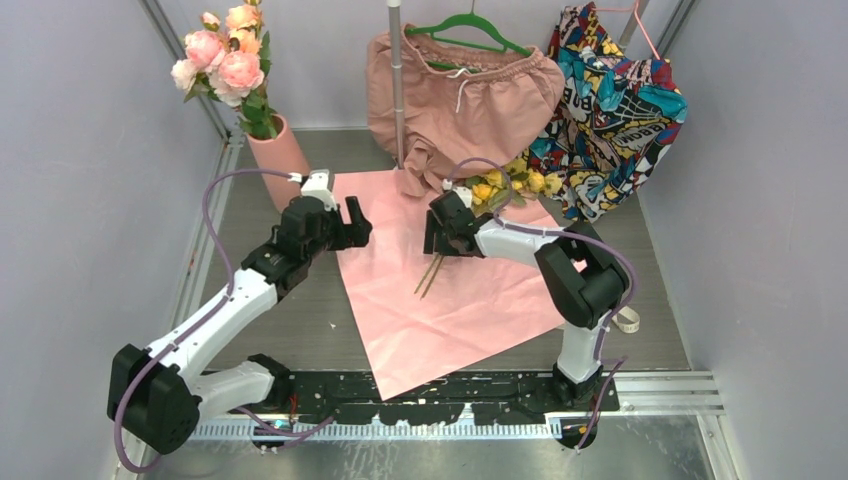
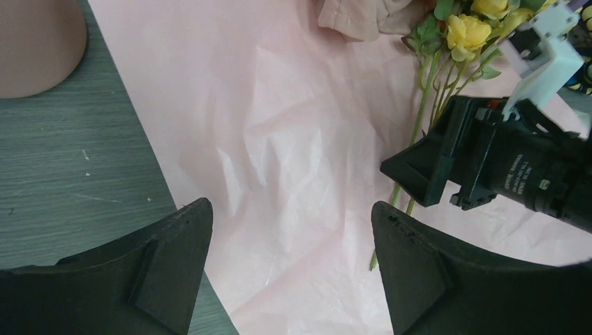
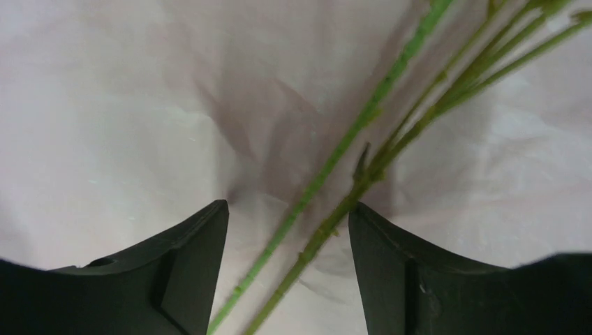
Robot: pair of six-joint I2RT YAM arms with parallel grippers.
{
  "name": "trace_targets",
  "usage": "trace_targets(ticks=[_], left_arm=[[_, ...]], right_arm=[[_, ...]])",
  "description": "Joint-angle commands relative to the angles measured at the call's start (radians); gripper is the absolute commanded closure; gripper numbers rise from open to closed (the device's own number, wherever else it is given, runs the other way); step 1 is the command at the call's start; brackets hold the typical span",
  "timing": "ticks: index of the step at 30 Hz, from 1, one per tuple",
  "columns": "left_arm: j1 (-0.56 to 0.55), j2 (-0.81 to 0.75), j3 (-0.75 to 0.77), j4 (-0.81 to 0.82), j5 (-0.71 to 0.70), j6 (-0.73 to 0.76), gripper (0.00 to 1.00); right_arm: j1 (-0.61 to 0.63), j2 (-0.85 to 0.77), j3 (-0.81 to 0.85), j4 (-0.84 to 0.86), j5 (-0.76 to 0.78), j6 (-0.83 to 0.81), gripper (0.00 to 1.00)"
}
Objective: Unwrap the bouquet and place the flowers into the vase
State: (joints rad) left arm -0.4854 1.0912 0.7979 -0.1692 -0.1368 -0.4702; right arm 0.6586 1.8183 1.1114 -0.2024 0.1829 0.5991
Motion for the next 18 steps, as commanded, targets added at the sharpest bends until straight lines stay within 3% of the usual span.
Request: trace_targets(ticks=[1,4,7,12,14,16,18], left_arm=[[-0.005,0.003,-0.004,0.003,0.005,0.036,0.16],[-0.005,0.002,-0.008,0.004,0.017,0.040,0.17],[-0.006,-0.003,-0.013,0.002,0.013,0.048,0.17],[-0.006,-0.007,-0.020,0.000,0.010,0.054,0.17],[-0.005,-0.005,-0.022,0.005,0.016,0.053,0.17],[-0.005,-0.001,-0.024,0.013,0.025,0.048,0.17],[-0.005,0.006,-0.026,0.018,0.032,0.043,0.18]], right_arm=[[-0.001,0.037,0.046,0.054,-0.045,0.024,0.31],[-0.004,0.052,0.044,0.065,-0.049,0.032,0.34],[-0.007,0.066,0.050,0.061,-0.050,0.032,0.45],[-0.007,0.030,0.044,0.045,-0.044,0.033,0.45],[-0.007,0.009,0.040,0.033,-0.043,0.033,0.50],[-0.006,-0.011,0.038,0.022,-0.043,0.035,0.61],[-0.006,-0.030,0.032,0.021,-0.045,0.038,0.84]])
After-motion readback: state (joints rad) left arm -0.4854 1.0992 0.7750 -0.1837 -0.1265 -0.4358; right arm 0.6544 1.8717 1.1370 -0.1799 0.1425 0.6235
